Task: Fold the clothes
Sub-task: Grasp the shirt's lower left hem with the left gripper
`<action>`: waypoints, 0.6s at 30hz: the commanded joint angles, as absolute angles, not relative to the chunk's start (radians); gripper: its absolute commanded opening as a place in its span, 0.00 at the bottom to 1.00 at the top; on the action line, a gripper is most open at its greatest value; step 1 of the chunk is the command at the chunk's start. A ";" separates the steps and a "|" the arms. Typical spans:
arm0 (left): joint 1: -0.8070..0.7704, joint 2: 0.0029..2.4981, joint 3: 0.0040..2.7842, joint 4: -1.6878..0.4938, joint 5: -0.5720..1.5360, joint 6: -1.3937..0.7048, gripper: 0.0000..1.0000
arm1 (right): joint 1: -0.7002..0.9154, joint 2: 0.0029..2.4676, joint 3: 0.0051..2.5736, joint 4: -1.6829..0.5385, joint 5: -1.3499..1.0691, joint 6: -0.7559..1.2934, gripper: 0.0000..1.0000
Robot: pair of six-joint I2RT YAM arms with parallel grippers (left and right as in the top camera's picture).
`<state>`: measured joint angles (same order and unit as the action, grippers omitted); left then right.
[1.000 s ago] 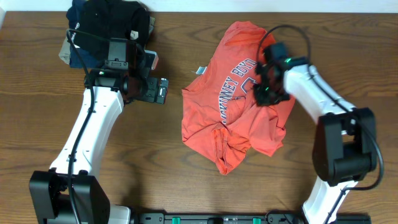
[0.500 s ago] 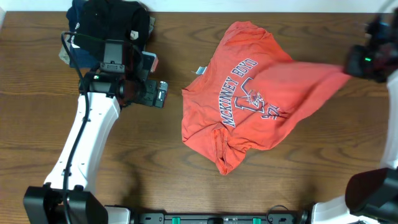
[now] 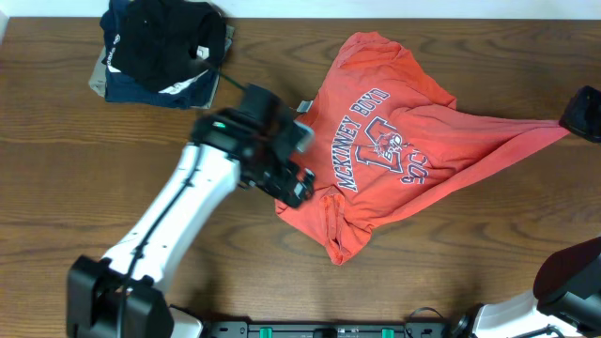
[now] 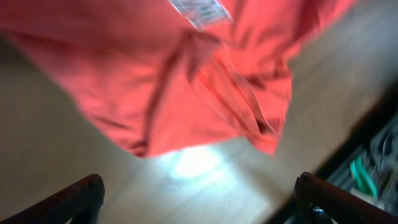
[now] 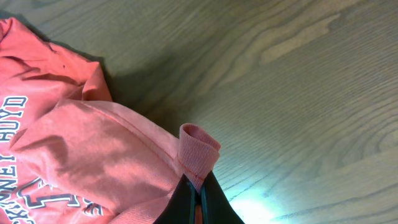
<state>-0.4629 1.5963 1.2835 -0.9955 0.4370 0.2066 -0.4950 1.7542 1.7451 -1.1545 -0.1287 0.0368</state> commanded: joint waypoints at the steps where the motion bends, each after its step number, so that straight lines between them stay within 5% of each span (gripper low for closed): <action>1: -0.516 1.637 1.270 -1.013 0.392 0.190 0.99 | -0.500 1.752 1.744 -1.150 -0.139 0.021 0.01; 18: -0.796 1.794 1.240 -0.879 0.406 0.031 0.96 | -0.496 1.753 1.729 -1.144 -0.139 0.022 0.01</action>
